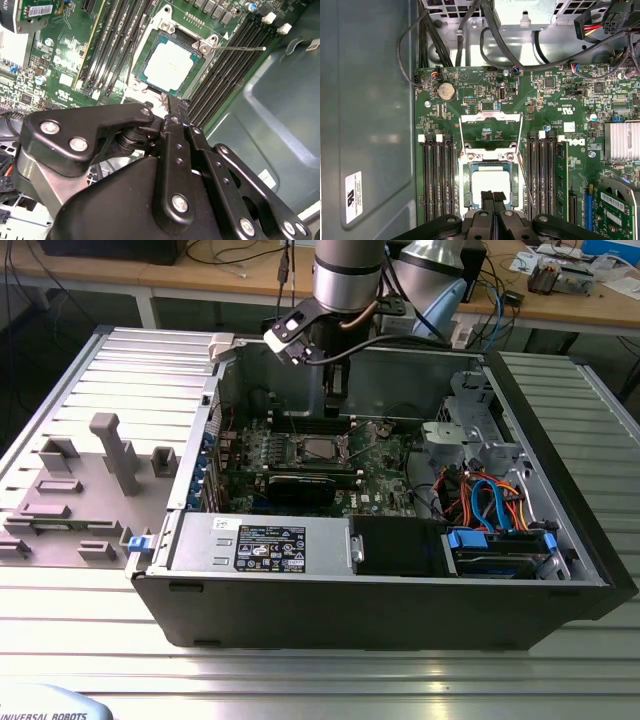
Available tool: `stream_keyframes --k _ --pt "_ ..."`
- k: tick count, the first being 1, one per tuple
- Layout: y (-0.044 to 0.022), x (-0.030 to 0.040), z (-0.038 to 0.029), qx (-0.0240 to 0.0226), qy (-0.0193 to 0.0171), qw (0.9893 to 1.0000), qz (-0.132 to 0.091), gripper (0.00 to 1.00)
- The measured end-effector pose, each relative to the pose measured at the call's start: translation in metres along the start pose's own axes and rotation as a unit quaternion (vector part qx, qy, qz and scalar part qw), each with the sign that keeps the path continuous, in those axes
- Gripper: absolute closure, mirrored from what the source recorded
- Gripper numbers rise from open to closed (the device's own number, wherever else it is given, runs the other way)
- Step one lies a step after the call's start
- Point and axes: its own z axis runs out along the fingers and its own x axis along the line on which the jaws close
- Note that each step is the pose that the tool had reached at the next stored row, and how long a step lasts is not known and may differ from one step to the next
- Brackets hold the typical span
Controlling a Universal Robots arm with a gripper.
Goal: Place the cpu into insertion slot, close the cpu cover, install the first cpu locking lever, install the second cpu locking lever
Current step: 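Close the cpu cover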
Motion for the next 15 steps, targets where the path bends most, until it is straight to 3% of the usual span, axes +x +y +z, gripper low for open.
stream_keyframes --k 3,10,15 --pt "0.0002 0.0000 -0.0001 0.0000 0.0000 1.0000 0.000 0.89" --pt "0.0120 0.0002 0.0000 0.0000 -0.0008 1.0000 0.000 0.89" --pt "0.0144 0.0003 0.0000 0.0000 -0.0010 1.0000 0.000 0.89"
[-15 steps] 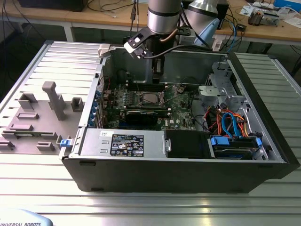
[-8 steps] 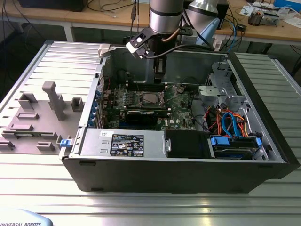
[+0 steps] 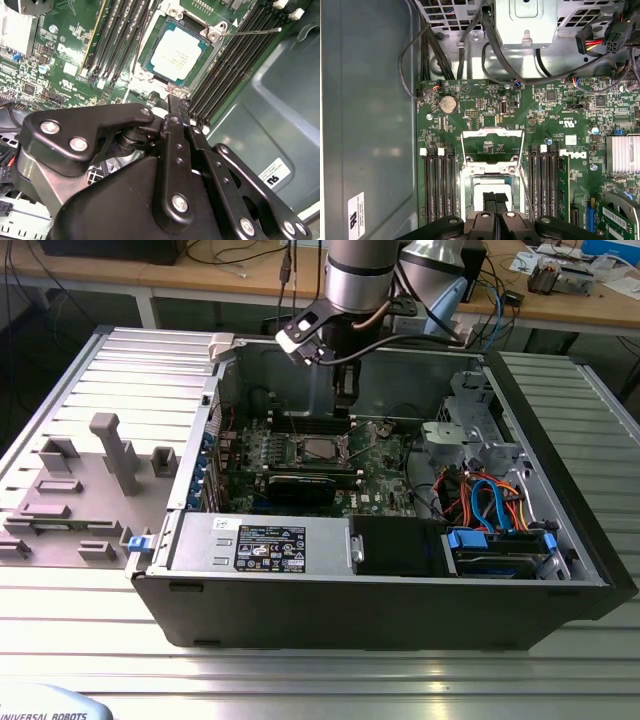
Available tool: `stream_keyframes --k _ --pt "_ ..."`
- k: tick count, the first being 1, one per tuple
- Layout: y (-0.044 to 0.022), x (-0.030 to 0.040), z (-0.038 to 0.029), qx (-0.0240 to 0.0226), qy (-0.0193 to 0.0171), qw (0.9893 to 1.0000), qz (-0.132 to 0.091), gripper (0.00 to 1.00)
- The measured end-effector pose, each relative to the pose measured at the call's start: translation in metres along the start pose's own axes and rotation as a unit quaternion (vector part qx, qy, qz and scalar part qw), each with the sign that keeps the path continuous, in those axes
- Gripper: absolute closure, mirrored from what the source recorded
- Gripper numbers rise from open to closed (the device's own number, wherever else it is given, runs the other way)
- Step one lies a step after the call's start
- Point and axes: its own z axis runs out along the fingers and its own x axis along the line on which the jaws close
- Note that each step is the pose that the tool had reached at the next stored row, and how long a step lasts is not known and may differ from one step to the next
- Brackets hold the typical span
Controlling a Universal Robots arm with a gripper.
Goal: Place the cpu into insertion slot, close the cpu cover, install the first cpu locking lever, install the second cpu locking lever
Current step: 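Close the cpu cover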
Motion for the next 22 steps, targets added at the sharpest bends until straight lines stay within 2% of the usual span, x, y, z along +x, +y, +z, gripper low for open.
stream_keyframes --k 12,22 --pt "0.0032 0.0001 0.0000 0.0000 -0.0002 1.0000 0.000 0.89" --pt "0.0107 0.0002 0.0001 0.0000 -0.0002 1.0000 0.000 0.89"
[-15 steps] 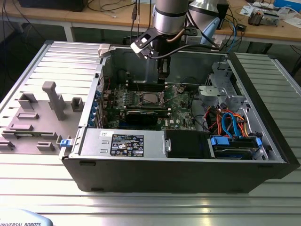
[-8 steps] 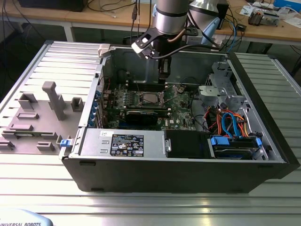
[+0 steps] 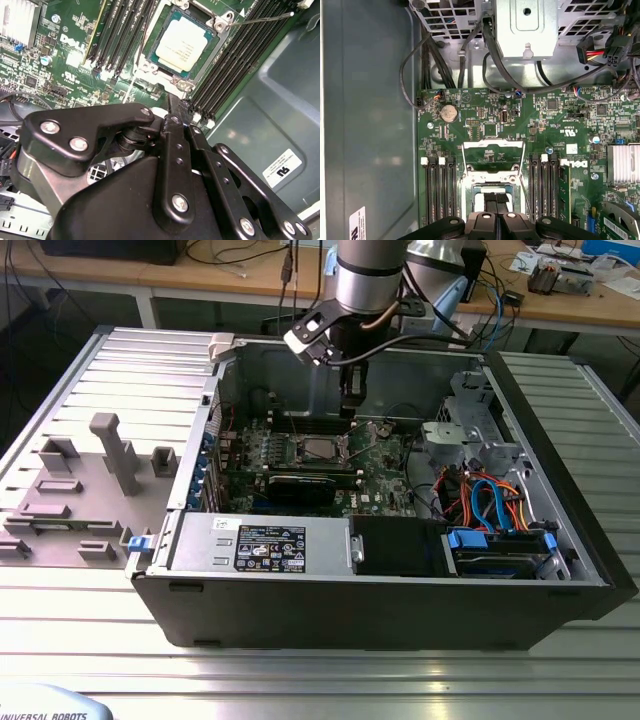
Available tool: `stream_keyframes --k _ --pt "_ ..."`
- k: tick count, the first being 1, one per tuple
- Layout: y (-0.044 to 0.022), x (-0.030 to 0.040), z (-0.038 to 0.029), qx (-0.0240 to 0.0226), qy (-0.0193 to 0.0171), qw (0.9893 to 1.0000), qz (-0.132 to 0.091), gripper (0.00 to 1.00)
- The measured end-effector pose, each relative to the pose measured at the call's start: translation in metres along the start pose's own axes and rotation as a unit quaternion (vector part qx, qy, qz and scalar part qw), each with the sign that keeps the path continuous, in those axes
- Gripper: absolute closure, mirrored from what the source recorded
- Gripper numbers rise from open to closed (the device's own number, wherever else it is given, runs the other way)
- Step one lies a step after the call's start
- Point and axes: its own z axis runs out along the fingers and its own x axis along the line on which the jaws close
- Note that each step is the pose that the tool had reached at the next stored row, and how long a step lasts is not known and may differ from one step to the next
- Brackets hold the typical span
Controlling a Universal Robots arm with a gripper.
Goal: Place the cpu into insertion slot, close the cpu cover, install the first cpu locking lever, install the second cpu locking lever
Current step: 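Close the cpu cover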
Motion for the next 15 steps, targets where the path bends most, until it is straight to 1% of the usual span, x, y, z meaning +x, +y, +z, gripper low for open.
stream_keyframes --k 4,15 --pt "0.0034 0.0001 0.0000 0.0000 0.0000 1.0000 0.000 0.89" --pt "0.0080 0.0002 0.0000 0.0000 0.0000 1.0000 0.000 0.89"
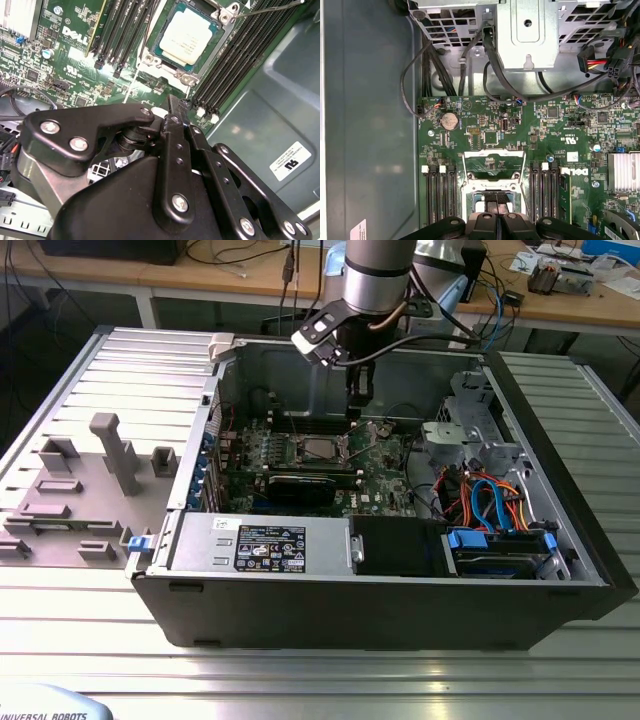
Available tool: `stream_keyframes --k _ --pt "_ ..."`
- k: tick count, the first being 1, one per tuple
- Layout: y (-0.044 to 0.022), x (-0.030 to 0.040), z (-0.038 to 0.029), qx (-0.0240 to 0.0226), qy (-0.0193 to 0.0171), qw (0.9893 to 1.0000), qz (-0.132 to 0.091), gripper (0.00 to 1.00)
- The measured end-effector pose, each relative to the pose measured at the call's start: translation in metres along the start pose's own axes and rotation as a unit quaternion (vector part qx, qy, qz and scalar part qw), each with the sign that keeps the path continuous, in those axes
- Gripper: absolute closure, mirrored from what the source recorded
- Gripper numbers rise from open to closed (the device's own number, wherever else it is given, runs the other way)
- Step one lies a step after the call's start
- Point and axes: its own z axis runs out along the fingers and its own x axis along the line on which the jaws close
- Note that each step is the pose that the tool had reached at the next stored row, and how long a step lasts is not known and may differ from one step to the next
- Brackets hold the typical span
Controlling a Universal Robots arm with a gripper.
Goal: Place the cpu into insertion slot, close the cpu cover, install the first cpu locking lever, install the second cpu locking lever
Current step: 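Close the cpu cover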
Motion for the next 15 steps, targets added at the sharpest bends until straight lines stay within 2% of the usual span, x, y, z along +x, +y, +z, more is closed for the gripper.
stream_keyframes --k 15 --pt "0.0029 0.0001 0.0000 0.0000 0.0000 1.0000 0.000 0.89"
